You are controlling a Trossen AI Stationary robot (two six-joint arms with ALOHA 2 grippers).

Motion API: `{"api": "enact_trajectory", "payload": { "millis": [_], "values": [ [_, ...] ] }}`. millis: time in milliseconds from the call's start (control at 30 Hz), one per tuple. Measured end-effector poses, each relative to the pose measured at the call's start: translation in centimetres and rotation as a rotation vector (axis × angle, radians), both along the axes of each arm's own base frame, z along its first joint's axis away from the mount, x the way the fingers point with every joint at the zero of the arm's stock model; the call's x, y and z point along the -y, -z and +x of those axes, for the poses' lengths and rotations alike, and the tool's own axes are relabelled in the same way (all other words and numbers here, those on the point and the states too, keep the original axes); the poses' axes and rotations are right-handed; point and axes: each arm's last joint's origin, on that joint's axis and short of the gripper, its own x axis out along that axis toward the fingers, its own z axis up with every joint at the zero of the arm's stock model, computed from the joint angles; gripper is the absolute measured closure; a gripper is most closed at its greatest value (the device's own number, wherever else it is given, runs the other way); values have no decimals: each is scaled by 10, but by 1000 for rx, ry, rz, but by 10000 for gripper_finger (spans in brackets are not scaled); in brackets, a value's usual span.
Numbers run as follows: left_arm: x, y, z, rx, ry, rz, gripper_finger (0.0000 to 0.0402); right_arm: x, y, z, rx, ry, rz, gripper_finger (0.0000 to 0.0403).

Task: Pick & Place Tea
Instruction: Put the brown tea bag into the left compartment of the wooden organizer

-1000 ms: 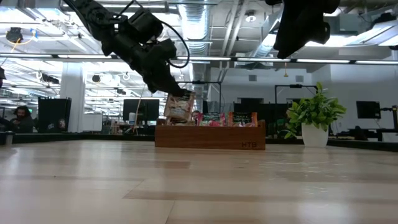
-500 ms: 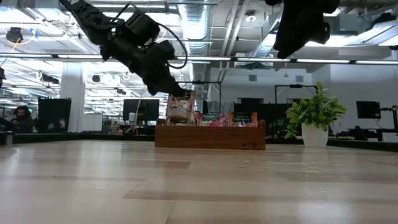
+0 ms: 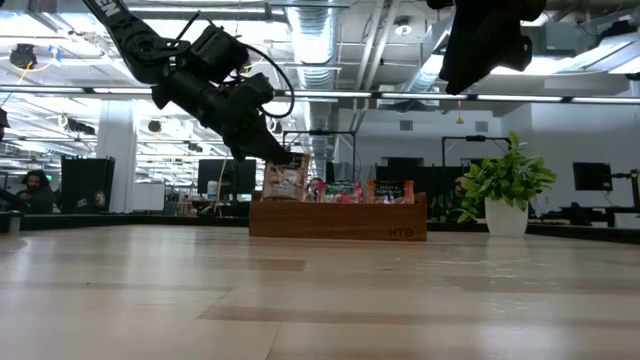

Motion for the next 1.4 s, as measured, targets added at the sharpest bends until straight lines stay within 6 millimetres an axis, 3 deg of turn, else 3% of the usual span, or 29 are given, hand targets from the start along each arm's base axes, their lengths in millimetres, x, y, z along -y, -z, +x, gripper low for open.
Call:
{"api": "enact_trajectory", "payload": {
  "millis": [1200, 1400],
  "values": [
    [0, 1, 0, -1, -42, -37, 402, 0, 0, 0, 1, 7, 2, 290],
    [-2, 9, 4, -8, -41, -42, 401, 0, 0, 0, 1, 7, 2, 290]
  ]
}}
